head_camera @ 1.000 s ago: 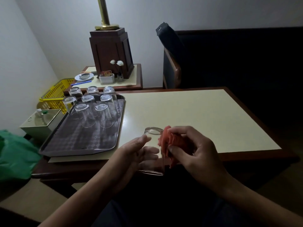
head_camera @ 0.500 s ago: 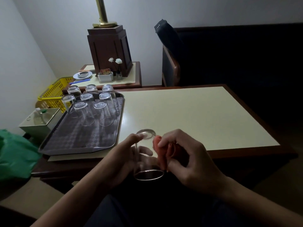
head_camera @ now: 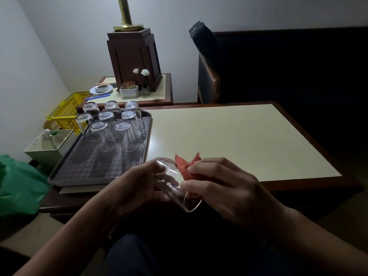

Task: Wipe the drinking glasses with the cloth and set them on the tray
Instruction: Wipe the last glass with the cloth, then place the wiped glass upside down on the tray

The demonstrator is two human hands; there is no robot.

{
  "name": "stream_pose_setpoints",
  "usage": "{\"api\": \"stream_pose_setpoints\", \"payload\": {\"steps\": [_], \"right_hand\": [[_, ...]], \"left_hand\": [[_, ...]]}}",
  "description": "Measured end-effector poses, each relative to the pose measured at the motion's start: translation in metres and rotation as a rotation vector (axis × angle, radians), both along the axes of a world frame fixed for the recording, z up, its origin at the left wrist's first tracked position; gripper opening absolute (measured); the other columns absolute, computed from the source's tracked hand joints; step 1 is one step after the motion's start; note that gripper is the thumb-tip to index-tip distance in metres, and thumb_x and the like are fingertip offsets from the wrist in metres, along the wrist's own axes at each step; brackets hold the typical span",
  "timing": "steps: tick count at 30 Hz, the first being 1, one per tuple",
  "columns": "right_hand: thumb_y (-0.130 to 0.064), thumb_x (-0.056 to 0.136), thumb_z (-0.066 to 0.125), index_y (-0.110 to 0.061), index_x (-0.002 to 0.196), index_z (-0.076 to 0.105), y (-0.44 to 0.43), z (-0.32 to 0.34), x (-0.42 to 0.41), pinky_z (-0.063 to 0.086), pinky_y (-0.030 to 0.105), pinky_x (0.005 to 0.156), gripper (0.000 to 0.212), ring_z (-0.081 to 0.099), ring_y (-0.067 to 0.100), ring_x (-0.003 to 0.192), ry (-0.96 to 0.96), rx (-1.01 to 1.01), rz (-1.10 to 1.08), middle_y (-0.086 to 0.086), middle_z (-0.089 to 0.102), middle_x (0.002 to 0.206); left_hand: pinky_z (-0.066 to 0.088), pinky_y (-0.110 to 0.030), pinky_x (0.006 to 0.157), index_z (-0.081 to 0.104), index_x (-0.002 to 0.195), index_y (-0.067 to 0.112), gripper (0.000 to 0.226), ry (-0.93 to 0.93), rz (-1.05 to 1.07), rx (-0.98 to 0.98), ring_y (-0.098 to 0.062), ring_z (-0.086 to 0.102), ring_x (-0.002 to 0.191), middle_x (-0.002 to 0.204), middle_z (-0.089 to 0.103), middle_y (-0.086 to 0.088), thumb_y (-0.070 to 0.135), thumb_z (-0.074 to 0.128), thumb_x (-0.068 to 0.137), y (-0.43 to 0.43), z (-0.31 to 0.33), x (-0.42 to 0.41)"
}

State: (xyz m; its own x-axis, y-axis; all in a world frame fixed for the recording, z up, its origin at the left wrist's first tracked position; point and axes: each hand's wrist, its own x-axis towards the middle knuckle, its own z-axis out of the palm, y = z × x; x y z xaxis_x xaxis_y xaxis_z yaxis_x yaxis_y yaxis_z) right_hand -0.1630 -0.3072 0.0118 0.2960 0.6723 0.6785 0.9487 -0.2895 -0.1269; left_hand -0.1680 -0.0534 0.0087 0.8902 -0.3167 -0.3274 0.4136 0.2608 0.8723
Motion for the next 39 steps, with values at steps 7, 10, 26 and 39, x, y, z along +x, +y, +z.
{"api": "stream_pose_setpoints", "payload": {"steps": [7, 10, 26, 39], "right_hand": [[-0.012, 0.081, 0.083, -0.012, 0.110, 0.079, 0.003, -0.014, 0.013, 0.063, 0.028, 0.075, 0.030, 0.078, 0.020, 0.094, 1.402, 0.670, -0.225, 0.007, 0.082, 0.104], [-0.018, 0.078, 0.071, -0.002, 0.103, 0.082, 0.008, -0.014, 0.014, 0.064, 0.025, 0.064, 0.031, 0.078, 0.012, 0.075, 1.990, 0.775, -0.117, 0.008, 0.081, 0.092], [-0.015, 0.086, 0.069, 0.005, 0.115, 0.073, 0.023, -0.022, 0.059, 0.065, 0.028, 0.071, 0.035, 0.079, 0.023, 0.085, 1.757, 0.921, -0.030, 0.019, 0.078, 0.103], [-0.006, 0.099, 0.068, -0.004, 0.119, 0.072, 0.100, -0.041, 0.089, 0.064, 0.029, 0.074, 0.021, 0.079, 0.025, 0.098, 1.544, 0.688, -0.214, 0.018, 0.080, 0.110]], "left_hand": [[0.055, -0.055, 0.100, 0.054, 0.114, 0.001, 0.061, -0.382, 0.045, 0.045, -0.044, 0.064, 0.122, 0.128, 0.064, -0.028, -0.011, 0.088, 0.065, 0.004, 0.002, -0.004], [0.055, -0.044, 0.104, 0.056, 0.114, -0.002, 0.057, -0.621, 0.054, 0.382, -0.032, 0.064, 0.126, 0.131, 0.066, -0.015, -0.014, 0.085, 0.067, 0.006, 0.002, -0.003], [0.059, -0.043, 0.089, 0.054, 0.126, 0.002, 0.059, -0.131, 0.728, 0.532, -0.031, 0.069, 0.099, 0.119, 0.064, -0.020, 0.014, 0.086, 0.079, 0.098, -0.023, 0.029], [0.058, -0.036, 0.080, 0.060, 0.115, 0.019, 0.062, -0.351, 0.810, 1.161, -0.022, 0.067, 0.092, 0.103, 0.066, -0.002, 0.024, 0.097, 0.065, 0.233, -0.031, 0.054]]}}
